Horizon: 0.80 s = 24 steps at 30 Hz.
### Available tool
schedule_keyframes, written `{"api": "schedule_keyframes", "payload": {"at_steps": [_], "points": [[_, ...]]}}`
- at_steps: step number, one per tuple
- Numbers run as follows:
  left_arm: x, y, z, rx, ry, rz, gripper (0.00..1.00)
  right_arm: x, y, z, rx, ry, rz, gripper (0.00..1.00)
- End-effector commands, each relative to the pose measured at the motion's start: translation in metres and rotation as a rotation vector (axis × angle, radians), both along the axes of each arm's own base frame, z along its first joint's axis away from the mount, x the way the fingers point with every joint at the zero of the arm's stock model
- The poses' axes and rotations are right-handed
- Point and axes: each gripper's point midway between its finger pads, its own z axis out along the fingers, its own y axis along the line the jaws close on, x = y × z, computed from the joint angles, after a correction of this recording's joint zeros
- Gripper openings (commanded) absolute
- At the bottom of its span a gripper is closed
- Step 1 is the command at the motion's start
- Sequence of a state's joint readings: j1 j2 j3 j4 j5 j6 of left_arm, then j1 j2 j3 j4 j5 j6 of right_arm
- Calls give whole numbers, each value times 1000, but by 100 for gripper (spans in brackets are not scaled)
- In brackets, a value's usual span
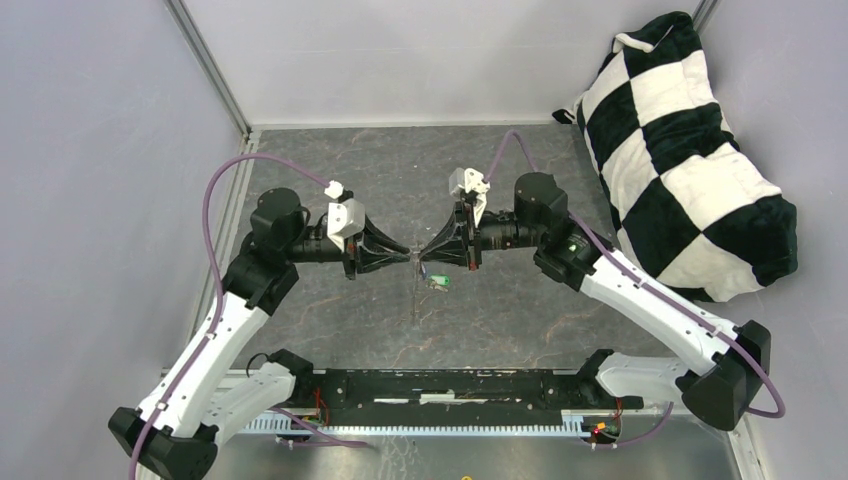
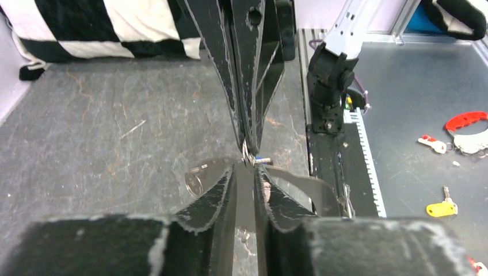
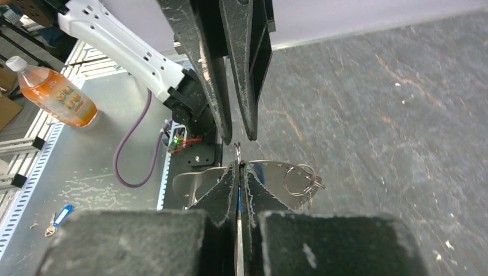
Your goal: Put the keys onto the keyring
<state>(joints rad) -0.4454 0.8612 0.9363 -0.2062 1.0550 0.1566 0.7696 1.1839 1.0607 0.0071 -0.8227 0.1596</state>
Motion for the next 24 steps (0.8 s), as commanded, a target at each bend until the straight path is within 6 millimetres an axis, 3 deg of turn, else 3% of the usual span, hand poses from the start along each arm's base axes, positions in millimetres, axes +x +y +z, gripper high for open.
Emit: {"api": "schedule_keyframes", "payload": {"at_steps": [1, 8, 15, 24], "points": [[0, 4, -2, 65, -98, -28, 27, 8, -9, 5, -111, -22, -53, 0], [7, 3, -9, 110, -108, -43, 35, 13, -14, -7, -291, -39, -99, 0], [12, 0, -26, 134, -67, -54, 38, 8, 0, -4, -397, -87, -108, 0], [1, 0, -30, 146, -71, -97, 34, 3, 16, 3, -456, -115, -111, 0]]}}
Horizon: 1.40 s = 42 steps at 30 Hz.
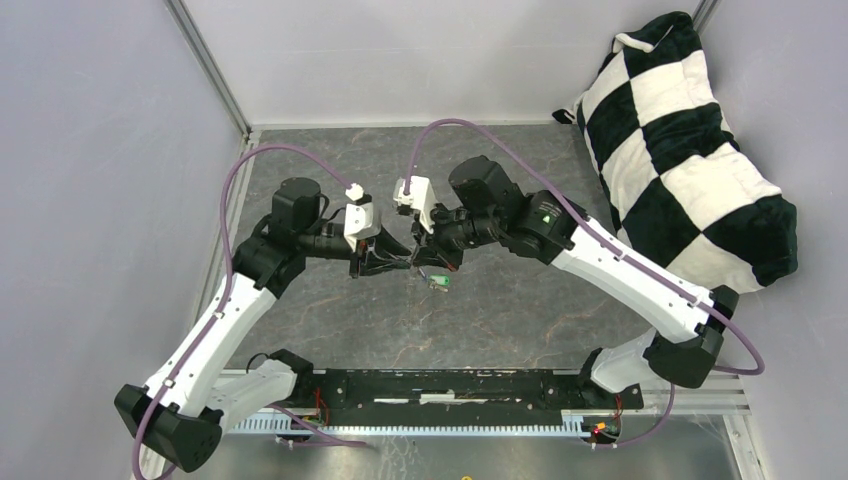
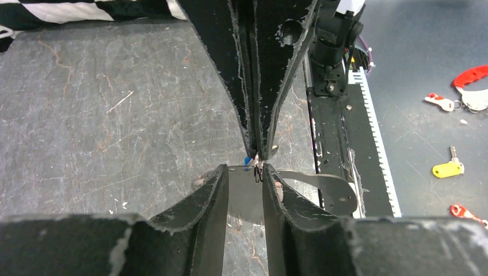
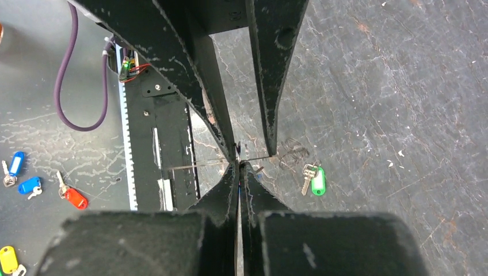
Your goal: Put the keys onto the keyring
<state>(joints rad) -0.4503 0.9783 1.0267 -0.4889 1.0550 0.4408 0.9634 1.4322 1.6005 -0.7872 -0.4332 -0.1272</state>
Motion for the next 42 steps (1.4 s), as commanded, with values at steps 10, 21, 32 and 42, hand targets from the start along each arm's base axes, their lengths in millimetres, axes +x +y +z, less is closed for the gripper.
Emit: {"api": "schedule_keyframes", "payload": {"at_steps": [10, 21, 32, 42], "points": [[-14, 2, -3, 42, -94, -73, 10, -4, 17, 29, 24, -54, 15, 1], [-23, 4, 7, 37, -109, -95, 26, -2, 16, 23, 1, -54, -2, 0], [-19, 5, 4, 49, -134, -88, 22, -5, 20, 23, 6, -47, 13, 0], [-16, 5, 4, 57, -158, -78, 2, -7, 24, 41, 86, -57, 13, 15]]}}
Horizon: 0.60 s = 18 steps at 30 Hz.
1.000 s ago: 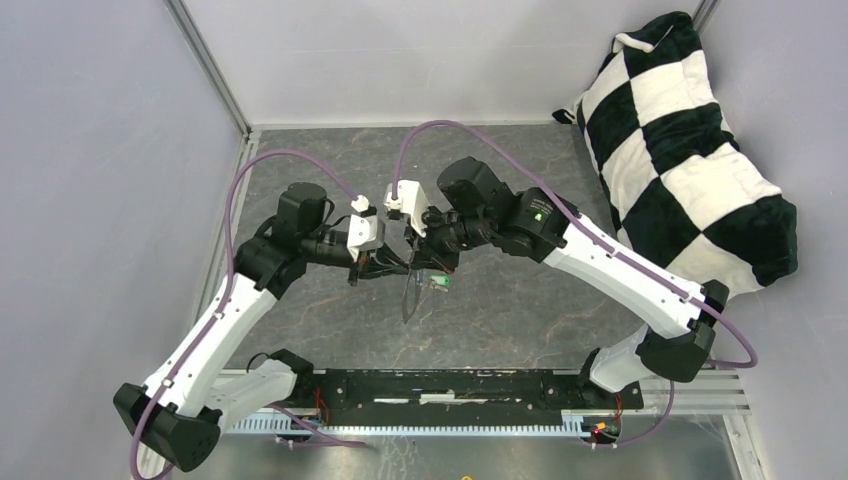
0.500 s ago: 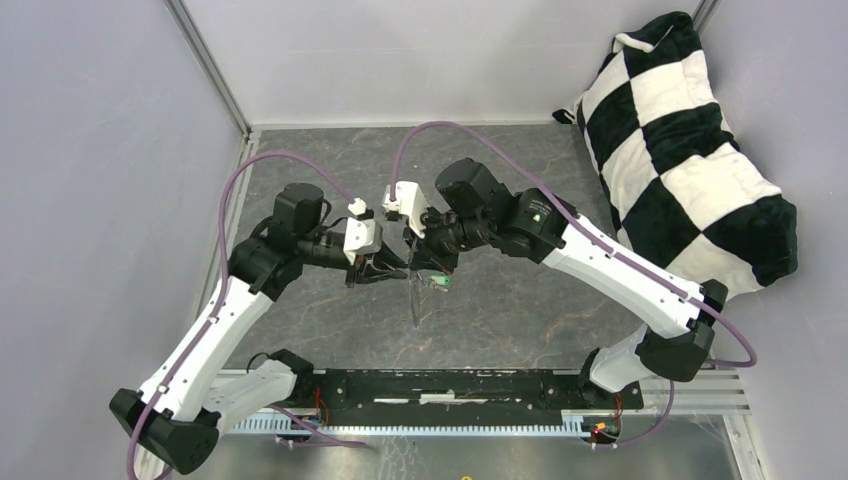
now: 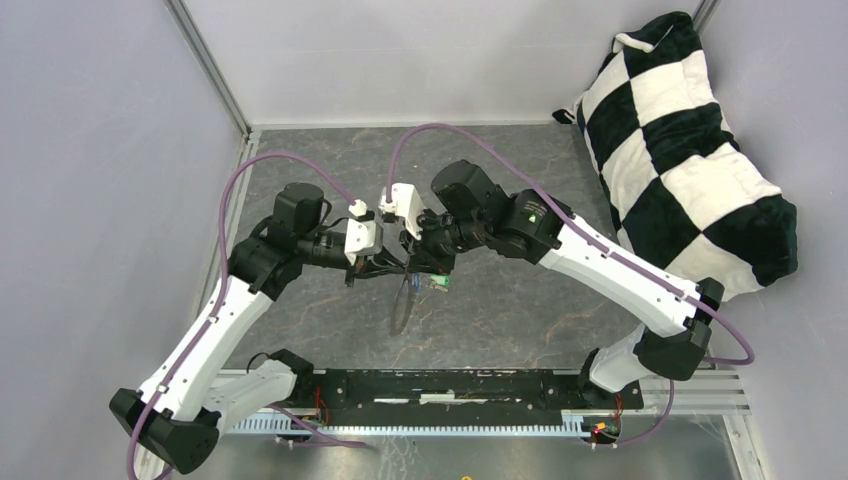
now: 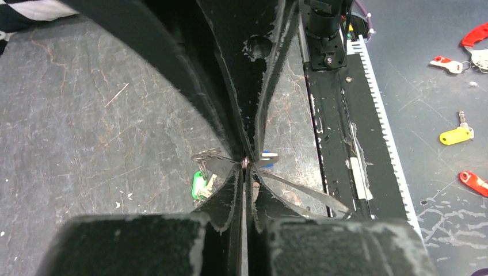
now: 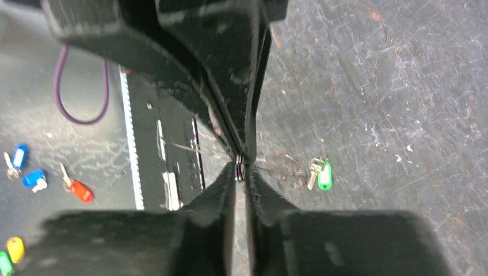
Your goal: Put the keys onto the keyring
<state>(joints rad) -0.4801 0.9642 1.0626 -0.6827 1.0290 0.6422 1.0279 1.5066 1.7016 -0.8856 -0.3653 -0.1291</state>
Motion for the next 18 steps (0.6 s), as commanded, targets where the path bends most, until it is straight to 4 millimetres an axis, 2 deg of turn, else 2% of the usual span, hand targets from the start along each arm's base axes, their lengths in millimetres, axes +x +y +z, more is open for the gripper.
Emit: {"api": "schedule_keyframes", "payload": {"at_steps": [1, 5, 9, 13, 18], "points": [[0, -2, 17, -29, -82, -24, 2, 2, 12, 53, 196, -67, -5, 21], [2, -8, 35, -111, -14, 28, 2, 3, 2, 87, 377, -84, -44, 32], [0, -15, 65, -235, 46, 48, 2, -3, -23, 115, 565, -102, -80, 39], [-4, -20, 92, -330, 134, 46, 2, 2, -47, 117, 662, -107, -148, 42], [-1, -23, 115, -400, 97, 36, 2, -8, -54, 113, 749, -62, -145, 49]]}}
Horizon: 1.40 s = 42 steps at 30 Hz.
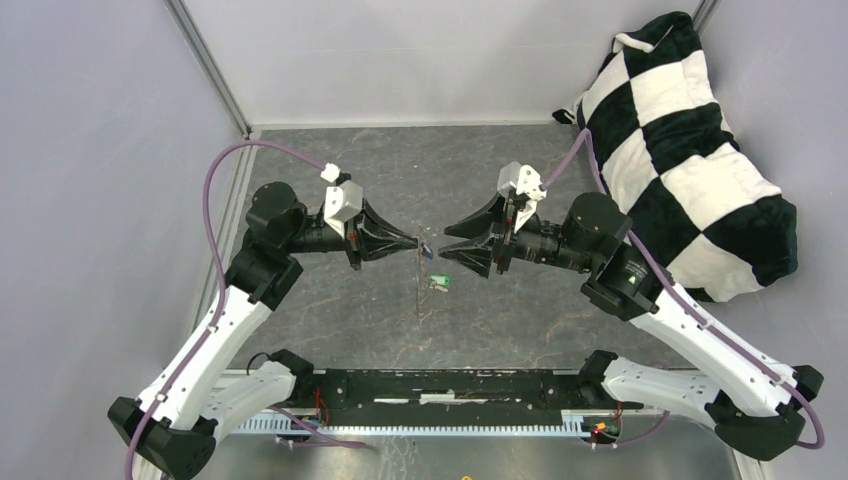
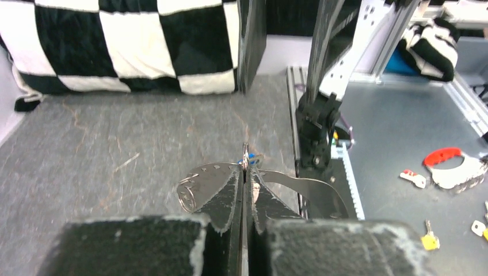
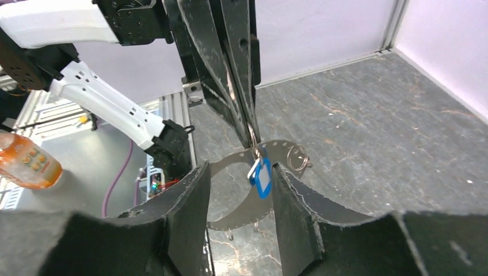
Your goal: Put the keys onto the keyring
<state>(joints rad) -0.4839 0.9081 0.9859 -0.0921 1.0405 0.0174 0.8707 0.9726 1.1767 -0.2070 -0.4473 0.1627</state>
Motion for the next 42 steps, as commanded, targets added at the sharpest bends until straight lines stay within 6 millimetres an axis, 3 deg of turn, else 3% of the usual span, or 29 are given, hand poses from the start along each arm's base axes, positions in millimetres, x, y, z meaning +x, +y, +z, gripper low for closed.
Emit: {"api": "schedule_keyframes", "payload": {"at_steps": [1, 19, 28, 30, 34, 42], "points": [[-6, -4, 45, -123, -33, -32, 2, -5, 6, 9, 122, 33, 36, 50], [-14, -2, 65, -158, -72, -60, 2, -10, 11, 22, 293, 37, 93, 38], [-21, -1, 61, -145, -89, -88, 2, -8, 16, 20, 281, 52, 105, 15], [-24, 0, 61, -141, -97, -100, 2, -6, 14, 19, 276, 50, 91, 17], [-27, 0, 59, -128, -106, -121, 2, -4, 10, 18, 265, 34, 71, 31], [-29, 1, 60, -123, -107, -134, 2, -15, 15, 18, 260, 36, 152, 31]]}}
